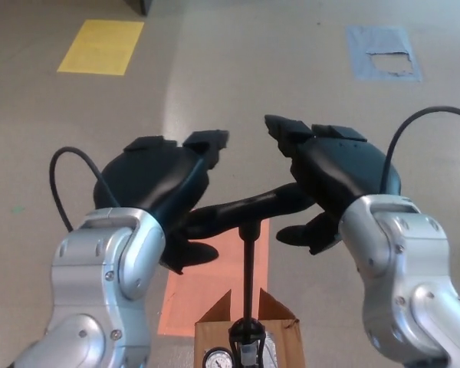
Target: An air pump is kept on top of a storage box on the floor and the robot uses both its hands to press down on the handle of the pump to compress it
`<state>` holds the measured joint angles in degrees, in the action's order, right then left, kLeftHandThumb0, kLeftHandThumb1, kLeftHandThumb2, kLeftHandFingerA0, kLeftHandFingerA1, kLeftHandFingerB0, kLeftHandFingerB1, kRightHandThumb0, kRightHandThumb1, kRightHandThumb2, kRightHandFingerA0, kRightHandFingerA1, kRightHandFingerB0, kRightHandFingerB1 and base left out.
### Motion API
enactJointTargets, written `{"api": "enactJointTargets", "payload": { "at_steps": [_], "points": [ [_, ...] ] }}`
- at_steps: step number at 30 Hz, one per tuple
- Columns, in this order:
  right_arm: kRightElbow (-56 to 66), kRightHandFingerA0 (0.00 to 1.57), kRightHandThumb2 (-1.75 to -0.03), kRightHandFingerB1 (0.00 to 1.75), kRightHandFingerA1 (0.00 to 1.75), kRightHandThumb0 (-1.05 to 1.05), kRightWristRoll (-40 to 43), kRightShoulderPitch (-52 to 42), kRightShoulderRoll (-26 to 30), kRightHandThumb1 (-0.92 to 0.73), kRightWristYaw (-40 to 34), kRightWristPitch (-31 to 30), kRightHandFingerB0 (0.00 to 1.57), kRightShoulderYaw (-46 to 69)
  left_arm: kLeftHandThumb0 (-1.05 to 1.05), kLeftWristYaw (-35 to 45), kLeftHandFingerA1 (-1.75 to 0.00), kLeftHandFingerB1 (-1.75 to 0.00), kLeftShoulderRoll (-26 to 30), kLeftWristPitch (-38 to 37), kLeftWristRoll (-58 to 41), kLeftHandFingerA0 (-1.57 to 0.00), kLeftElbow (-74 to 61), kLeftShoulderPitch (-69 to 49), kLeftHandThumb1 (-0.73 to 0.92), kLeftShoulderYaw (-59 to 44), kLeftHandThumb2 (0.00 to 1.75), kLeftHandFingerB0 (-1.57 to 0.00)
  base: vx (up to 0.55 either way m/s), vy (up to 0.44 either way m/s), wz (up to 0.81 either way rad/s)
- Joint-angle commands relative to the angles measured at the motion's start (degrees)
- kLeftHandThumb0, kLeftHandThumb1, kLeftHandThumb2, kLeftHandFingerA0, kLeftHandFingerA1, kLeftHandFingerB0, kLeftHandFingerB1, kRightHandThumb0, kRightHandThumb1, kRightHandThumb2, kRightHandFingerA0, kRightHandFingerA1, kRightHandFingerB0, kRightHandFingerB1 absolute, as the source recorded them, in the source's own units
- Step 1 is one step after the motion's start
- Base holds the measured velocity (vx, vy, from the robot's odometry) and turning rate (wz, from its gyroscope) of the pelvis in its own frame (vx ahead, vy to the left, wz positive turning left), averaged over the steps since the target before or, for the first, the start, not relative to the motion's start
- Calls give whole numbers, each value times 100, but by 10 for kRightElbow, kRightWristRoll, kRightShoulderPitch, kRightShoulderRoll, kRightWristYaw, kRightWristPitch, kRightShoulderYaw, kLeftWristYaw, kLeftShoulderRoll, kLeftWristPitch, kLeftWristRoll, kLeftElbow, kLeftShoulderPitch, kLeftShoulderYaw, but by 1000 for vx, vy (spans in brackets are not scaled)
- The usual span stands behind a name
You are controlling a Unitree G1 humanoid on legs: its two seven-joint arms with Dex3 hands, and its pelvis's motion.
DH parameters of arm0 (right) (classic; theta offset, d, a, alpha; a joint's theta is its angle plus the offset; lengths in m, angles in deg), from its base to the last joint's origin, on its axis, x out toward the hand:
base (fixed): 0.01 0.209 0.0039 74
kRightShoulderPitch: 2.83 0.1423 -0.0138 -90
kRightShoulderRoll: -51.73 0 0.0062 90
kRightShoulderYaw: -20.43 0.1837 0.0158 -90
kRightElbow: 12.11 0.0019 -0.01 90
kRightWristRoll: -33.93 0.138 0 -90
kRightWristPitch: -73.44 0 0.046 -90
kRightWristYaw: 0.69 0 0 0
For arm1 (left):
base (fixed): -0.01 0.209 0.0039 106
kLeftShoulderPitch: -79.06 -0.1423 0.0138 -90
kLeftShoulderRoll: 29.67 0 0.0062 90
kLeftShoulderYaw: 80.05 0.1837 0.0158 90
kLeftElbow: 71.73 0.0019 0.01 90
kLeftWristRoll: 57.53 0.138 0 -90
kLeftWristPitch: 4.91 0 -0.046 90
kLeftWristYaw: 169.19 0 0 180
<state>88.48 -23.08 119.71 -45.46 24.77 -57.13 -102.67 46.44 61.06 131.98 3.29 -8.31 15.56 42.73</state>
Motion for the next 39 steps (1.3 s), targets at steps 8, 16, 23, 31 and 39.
{"api": "enactJointTargets", "payload": {
  "at_steps": [8, 16, 23, 31, 39],
  "points": [
    [-54, 0, -71, 11, 14, -57, -42, 15, -6, -36, 33, -55, 0, 4, -54, 25, -35, -23, -35, 31, 99, -1, 44, -12, 35, -13, 73, -1, 0, 0, 0],
    [-38, 0, -76, 12, 15, -65, -28, 15, -5, -42, 57, -47, 0, 12, -46, 55, -33, -21, -55, 15, 139, -4, 46, -9, 49, -2, 58, -2, 0, 0, 0],
    [-22, 0, -88, 14, 18, -73, -29, 9, -7, -54, 56, -37, 0, 10, -54, 80, -37, -22, -79, 2, 180, -1, 36, -16, 36, 8, 73, -1, 0, 0, 0],
    [-12, 0, -91, 15, 19, -75, -26, 11, -6, -57, 65, -31, 0, 9, -50, 104, -34, -25, -89, -20, 204, -8, 17, -29, 47, -1, 54, -1, 0, 0, 0],
    [-28, 0, -91, 15, 19, -74, -27, 14, -9, -57, 73, -20, 0, -5, -53, 142, -38, -22, -86, -40, 204, -1, 12, -40, 35, -28, 74, 0, 0, 0, 0]
  ]
}}
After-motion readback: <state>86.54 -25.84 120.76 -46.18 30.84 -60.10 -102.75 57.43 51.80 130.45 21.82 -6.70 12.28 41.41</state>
